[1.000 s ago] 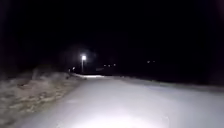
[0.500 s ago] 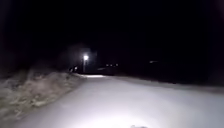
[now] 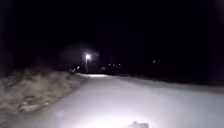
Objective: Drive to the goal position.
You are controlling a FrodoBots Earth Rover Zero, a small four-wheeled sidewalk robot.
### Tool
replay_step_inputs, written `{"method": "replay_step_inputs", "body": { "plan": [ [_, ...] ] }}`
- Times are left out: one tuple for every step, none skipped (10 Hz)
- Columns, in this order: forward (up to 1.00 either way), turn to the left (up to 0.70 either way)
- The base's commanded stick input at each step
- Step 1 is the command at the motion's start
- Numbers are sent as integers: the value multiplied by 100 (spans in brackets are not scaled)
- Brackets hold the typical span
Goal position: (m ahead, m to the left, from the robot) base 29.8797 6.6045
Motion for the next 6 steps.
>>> {"method": "replay_step_inputs", "body": {
  "plan": [
    [70, 0],
    [70, 0],
    [70, 0],
    [70, 0],
    [70, 0],
    [70, 0]
  ]
}}
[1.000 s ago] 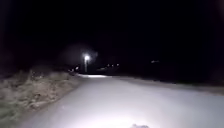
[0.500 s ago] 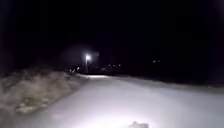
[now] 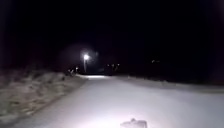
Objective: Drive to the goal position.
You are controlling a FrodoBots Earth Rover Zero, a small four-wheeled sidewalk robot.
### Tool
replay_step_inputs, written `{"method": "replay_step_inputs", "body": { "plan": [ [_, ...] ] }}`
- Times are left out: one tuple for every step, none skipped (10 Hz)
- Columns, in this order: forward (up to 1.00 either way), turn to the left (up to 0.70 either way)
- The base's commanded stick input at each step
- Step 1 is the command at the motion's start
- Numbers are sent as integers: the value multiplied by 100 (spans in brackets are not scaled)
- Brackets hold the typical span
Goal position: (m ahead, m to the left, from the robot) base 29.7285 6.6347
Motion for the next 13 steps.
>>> {"method": "replay_step_inputs", "body": {
  "plan": [
    [70, 0],
    [70, 8],
    [70, 14],
    [70, 14],
    [70, 14],
    [70, 14],
    [70, 14],
    [70, 14],
    [70, 14],
    [70, 14],
    [70, 9],
    [70, 0],
    [70, 0]
  ]
}}
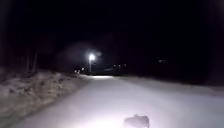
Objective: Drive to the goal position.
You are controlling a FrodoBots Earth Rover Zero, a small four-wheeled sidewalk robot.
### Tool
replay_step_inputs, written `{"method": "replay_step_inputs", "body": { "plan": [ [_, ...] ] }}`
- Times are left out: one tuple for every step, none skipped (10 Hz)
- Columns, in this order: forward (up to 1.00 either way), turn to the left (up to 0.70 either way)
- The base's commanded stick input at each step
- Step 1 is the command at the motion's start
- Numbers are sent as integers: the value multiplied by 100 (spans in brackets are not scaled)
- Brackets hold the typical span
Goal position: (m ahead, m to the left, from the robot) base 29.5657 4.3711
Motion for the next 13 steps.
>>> {"method": "replay_step_inputs", "body": {
  "plan": [
    [70, 0],
    [70, 0],
    [70, 0],
    [70, 0],
    [70, 0],
    [70, 0],
    [70, 0],
    [70, 0],
    [70, 0],
    [70, 0],
    [70, 0],
    [70, 0],
    [70, 0]
  ]
}}
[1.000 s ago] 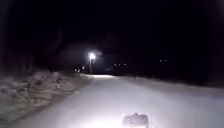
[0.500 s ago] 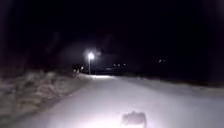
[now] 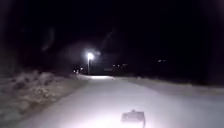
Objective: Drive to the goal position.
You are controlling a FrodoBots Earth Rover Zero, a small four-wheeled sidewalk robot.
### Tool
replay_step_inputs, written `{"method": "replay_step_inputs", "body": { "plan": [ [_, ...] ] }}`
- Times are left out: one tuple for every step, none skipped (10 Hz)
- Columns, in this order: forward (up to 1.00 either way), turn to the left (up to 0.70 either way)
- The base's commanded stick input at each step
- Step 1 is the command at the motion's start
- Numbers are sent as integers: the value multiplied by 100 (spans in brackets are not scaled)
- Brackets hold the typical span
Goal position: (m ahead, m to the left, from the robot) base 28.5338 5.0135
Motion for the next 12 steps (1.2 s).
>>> {"method": "replay_step_inputs", "body": {
  "plan": [
    [70, 0],
    [70, 3],
    [70, 6],
    [70, 14],
    [70, 14],
    [70, 14],
    [70, 14],
    [70, 14],
    [70, 6],
    [70, 0],
    [70, 0],
    [70, 0]
  ]
}}
